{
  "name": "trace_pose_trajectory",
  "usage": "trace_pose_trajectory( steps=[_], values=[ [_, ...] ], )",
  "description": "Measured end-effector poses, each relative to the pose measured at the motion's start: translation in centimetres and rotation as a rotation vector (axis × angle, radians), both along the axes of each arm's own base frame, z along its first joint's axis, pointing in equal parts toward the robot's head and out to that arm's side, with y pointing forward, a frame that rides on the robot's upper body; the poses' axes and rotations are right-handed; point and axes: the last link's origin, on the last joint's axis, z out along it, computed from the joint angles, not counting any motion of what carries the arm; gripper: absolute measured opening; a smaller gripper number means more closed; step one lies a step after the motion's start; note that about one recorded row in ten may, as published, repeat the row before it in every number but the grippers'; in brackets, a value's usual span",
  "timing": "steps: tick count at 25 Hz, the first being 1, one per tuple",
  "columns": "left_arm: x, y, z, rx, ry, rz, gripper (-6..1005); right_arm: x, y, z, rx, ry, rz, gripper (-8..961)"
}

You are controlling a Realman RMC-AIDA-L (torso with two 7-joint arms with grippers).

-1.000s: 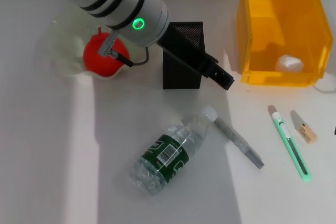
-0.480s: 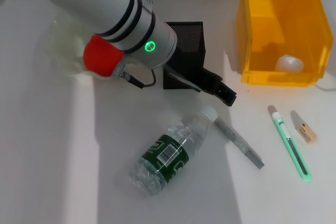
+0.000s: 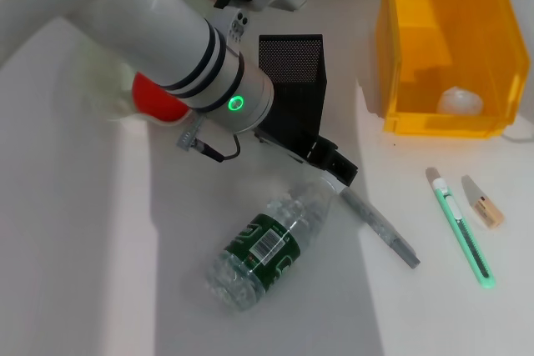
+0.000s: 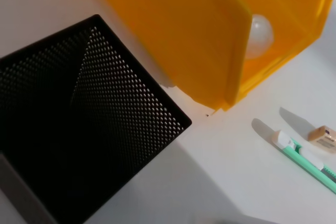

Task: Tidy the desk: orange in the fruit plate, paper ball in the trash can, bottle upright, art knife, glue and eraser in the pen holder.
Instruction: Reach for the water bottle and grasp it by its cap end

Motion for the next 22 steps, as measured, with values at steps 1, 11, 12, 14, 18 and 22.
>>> trace_pose_trajectory(
  steps=[1,11,12,14,18,22],
  values=[
    [0.0,0.0,0.0,0.0,0.0,0.0,829,0.0,0.0,0.0,0.001,0.001,0.0,767],
    [-0.4,-0.1,-0.9,0.026,0.005,-0.036,828,0.0,-0.1,-0.1,0.003,0.005,-0.003,767],
    [-0.5,-0.2,-1.0,0.027,0.006,-0.039,828,0.0,-0.2,-0.1,0.003,0.006,-0.004,767],
    [-0.5,-0.2,-1.2,0.028,0.006,-0.043,828,0.1,-0.2,-0.1,0.006,0.007,-0.006,766],
    [-0.6,-0.2,-1.4,0.034,0.003,-0.049,828,0.1,-0.3,0.0,0.019,0.014,-0.011,766],
    [-0.8,-0.3,-1.5,0.035,-0.002,-0.05,829,0.2,-0.4,0.0,0.02,0.016,-0.011,766]
  ],
)
